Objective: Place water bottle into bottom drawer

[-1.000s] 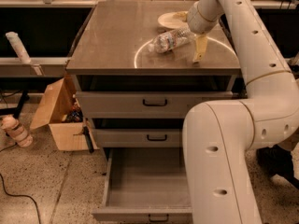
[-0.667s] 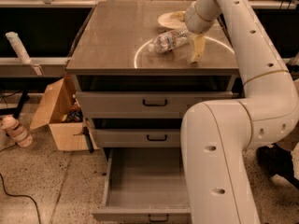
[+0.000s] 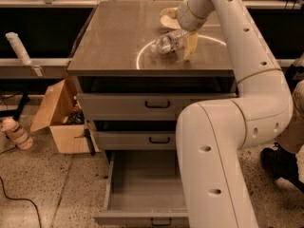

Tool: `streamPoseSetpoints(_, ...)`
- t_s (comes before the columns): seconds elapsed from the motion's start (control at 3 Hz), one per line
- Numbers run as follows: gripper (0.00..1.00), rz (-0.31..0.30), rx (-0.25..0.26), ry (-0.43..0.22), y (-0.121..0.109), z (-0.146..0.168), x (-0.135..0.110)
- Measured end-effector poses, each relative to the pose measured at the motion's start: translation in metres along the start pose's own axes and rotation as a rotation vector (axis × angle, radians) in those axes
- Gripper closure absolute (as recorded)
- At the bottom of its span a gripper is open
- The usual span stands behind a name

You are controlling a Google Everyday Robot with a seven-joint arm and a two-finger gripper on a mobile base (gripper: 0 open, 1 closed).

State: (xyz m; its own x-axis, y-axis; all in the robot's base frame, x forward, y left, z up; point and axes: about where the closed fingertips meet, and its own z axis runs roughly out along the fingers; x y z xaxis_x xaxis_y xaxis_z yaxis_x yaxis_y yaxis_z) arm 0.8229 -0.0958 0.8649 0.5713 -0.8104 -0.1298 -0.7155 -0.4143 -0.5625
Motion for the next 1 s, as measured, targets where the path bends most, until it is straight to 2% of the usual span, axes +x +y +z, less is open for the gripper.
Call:
streamPoseSetpoints(0.33,0.0,0.0,0.0,0.0,0.0,0.0,0.0)
streamPoseSetpoints(0.67,0.19,0.0,0.0,0.0,0.0,0.0,0.0)
streamPoseSetpoints(1.0,0.42,0.0,0.0,0.0,0.0,0.0001,0.0)
